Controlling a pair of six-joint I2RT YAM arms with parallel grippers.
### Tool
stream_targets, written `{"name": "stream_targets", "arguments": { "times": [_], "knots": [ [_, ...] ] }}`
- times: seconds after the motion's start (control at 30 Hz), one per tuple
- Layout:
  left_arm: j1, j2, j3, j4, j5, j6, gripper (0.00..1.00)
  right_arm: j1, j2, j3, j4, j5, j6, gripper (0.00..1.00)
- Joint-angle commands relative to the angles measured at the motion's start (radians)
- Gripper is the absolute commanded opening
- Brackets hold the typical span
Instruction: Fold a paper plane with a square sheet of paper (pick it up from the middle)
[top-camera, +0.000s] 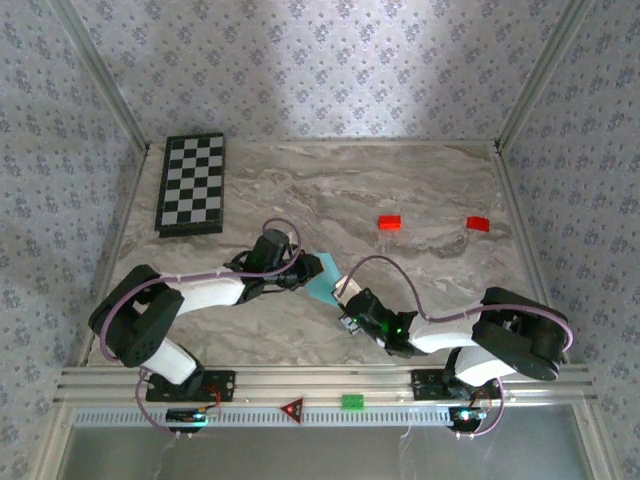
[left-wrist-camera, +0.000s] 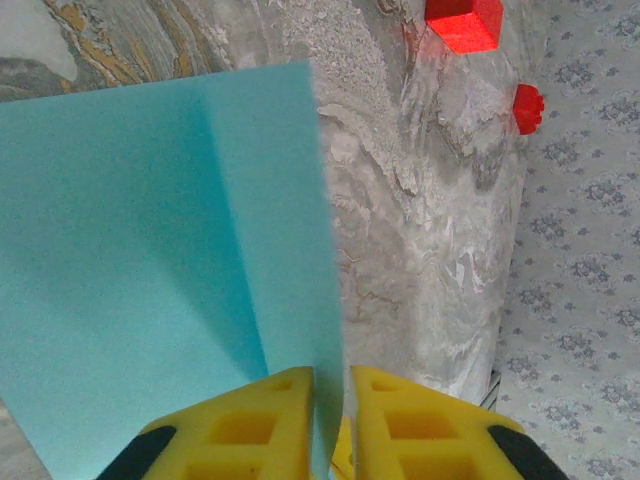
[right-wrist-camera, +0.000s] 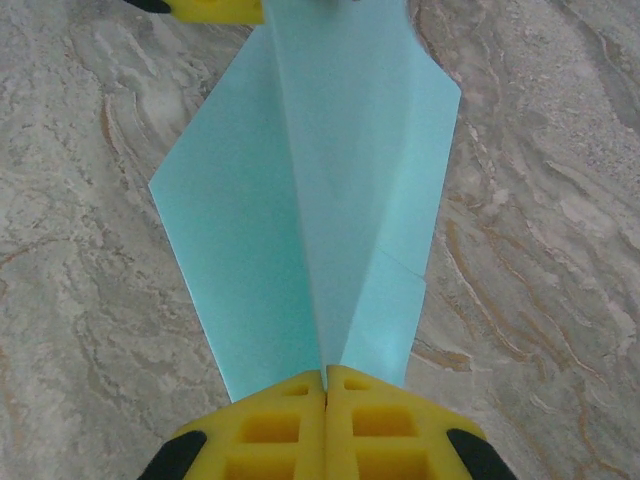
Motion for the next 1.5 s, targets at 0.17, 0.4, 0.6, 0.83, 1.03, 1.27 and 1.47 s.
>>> {"name": "stream_targets", "arguments": {
  "times": [0.17, 0.4, 0.6, 0.83, 1.03, 1.27, 1.47],
  "knots": [
    [0.006, -0.070, 0.020, -0.090, -0.067, 0.018, 0.53, -0.086, 0.002, 0.014, -0.002, -0.222, 0.090, 0.00],
    [0.019, -0.139, -0.013, -0.147, -0.124, 0.016, 0.67, -0.224, 0.006, 0.013, 0.045, -0.485, 0.217, 0.00],
    [0.023, -0.162, -0.024, -0.157, -0.129, 0.018, 0.68, -0.295, 0.021, 0.033, 0.033, -0.613, 0.286, 0.00],
    [0.023, -0.168, -0.031, -0.159, -0.128, 0.018, 0.68, -0.350, 0.066, 0.066, 0.020, -0.738, 0.383, 0.00],
    [0.025, -0.172, -0.033, -0.154, -0.122, 0.022, 0.67, -0.387, 0.113, 0.088, 0.054, -0.849, 0.459, 0.00],
    [0.025, -0.153, -0.025, -0.158, -0.113, 0.025, 0.70, -0.396, 0.131, 0.098, 0.064, -0.882, 0.476, 0.00],
    [0.025, -0.134, -0.018, -0.165, -0.111, 0.024, 0.70, -0.393, 0.137, 0.098, 0.065, -0.872, 0.471, 0.00]
  ]
}}
